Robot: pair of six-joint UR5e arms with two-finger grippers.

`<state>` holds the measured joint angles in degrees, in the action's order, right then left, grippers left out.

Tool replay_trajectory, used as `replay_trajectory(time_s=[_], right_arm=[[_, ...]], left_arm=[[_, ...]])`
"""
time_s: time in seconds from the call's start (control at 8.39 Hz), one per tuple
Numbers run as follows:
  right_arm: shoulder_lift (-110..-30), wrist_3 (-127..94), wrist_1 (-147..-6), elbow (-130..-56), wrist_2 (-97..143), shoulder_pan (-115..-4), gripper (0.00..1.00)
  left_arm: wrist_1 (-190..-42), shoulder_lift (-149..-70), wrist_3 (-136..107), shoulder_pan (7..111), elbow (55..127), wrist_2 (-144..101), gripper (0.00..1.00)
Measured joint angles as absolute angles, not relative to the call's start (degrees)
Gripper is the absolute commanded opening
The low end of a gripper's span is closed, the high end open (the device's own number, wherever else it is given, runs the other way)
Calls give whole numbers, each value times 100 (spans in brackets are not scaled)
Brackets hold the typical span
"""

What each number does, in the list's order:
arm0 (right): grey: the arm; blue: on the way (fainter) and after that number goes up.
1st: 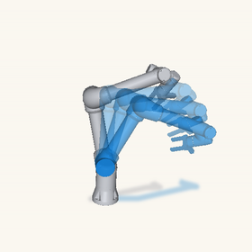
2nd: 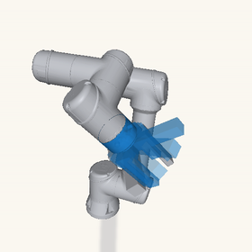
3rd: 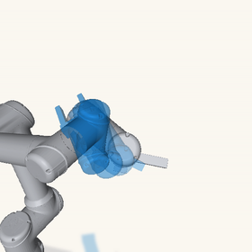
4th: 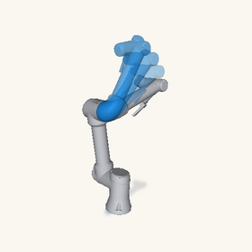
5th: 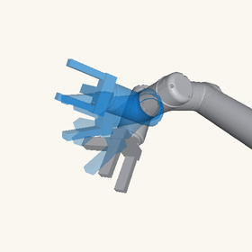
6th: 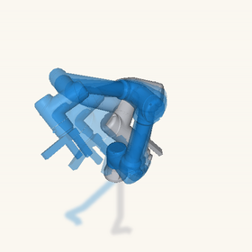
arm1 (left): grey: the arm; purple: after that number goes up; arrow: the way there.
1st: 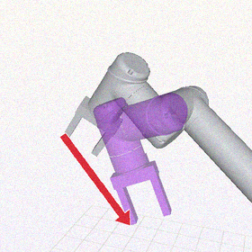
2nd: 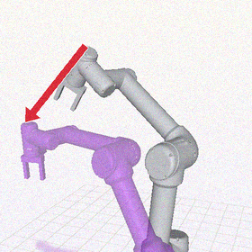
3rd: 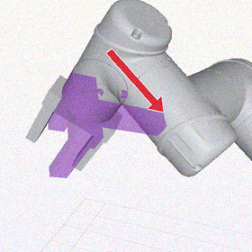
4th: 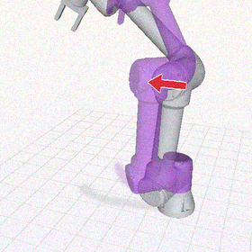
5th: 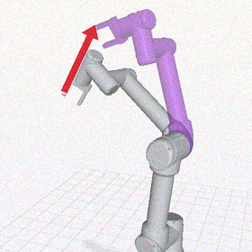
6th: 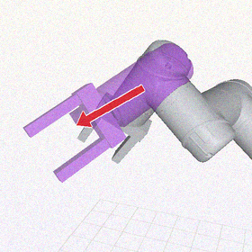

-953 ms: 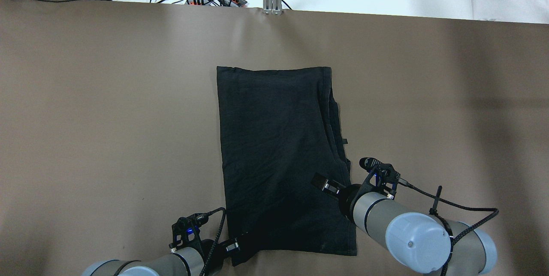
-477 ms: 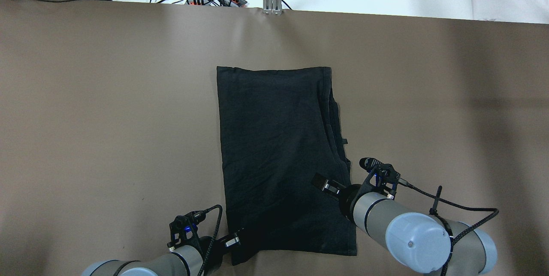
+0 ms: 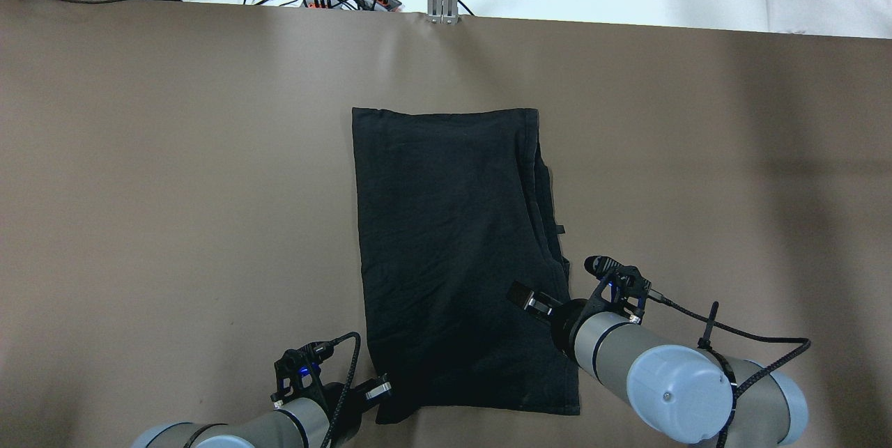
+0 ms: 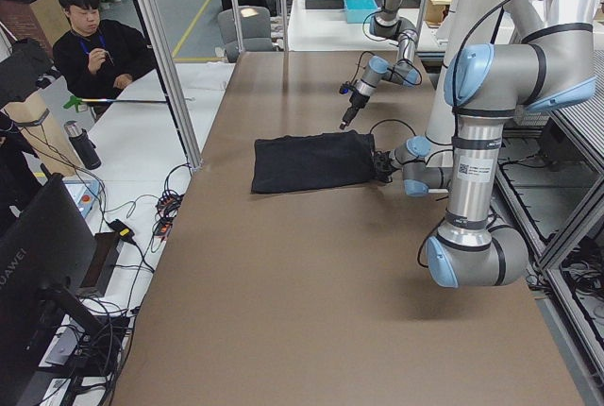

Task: Fold clothes
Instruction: 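Grasp the near edge corners of the shirt with both grippers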

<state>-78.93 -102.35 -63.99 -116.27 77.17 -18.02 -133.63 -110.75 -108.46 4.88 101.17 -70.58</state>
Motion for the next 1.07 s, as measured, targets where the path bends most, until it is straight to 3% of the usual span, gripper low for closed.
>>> replay_trajectory(time_s=[0.48, 1.07], right_arm=[[-7935, -10556, -6537, -11623, 7531, -1617, 91], [-7905, -11416, -7252, -11337, 7057, -883, 90]], left_arm=[[-13368, -10697, -10770, 508, 10694, -7118, 0], [-13368, -10566, -10677, 504, 10795, -7110, 0]])
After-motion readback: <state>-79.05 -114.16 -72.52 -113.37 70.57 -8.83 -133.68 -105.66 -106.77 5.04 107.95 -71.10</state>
